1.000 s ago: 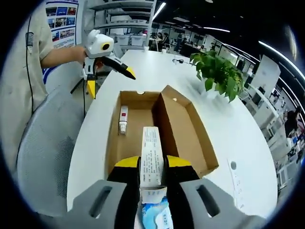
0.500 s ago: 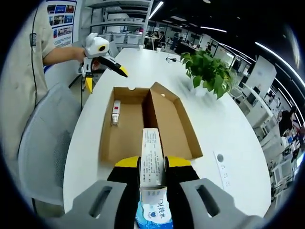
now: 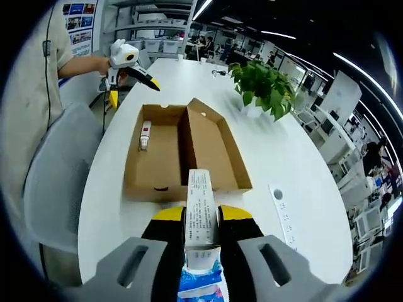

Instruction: Operate the shoe box by opening the lid, removing the specified soft item, and placing it in the target area until the item is outside and the box remains undamaged.

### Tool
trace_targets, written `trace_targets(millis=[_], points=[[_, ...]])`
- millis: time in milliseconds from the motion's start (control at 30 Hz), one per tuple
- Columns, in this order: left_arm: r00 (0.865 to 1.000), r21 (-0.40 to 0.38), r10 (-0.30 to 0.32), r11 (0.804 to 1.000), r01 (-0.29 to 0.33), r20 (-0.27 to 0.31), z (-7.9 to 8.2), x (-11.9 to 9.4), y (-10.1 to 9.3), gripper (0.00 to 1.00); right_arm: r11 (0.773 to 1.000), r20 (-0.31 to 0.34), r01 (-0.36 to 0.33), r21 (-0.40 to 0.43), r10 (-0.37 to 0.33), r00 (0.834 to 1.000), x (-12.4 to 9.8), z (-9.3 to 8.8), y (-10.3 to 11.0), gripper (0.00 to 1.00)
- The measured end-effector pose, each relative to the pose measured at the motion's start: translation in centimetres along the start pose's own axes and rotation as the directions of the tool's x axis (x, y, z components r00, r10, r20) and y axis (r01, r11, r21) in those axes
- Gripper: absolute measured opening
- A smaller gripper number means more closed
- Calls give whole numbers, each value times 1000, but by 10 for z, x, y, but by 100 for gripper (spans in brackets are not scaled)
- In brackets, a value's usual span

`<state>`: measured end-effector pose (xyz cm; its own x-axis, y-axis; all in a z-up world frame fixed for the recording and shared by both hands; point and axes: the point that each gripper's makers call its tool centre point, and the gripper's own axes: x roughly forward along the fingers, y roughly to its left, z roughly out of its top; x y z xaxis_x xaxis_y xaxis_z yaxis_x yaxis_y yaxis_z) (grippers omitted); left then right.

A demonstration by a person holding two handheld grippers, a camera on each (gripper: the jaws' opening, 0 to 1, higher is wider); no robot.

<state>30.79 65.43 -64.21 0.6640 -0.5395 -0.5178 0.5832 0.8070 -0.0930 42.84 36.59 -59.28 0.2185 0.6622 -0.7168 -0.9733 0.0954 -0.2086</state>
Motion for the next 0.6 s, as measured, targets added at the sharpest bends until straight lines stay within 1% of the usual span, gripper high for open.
trace_targets(millis=[167, 367, 600], points=[[1000, -3, 4, 1000, -4, -12, -4, 0, 2, 100, 1000, -20, 9, 2, -9, 1000, -7, -13, -10, 17], [1000, -4, 6, 1000, -6, -25, -7, 1, 4, 100, 999, -61, 24, 26, -23, 998, -14, -34, -20, 17], [1000, -9, 8, 1000, -8, -20, -6, 3, 6, 100, 998, -99, 39, 43, -35, 995, -15, -58, -30, 17]])
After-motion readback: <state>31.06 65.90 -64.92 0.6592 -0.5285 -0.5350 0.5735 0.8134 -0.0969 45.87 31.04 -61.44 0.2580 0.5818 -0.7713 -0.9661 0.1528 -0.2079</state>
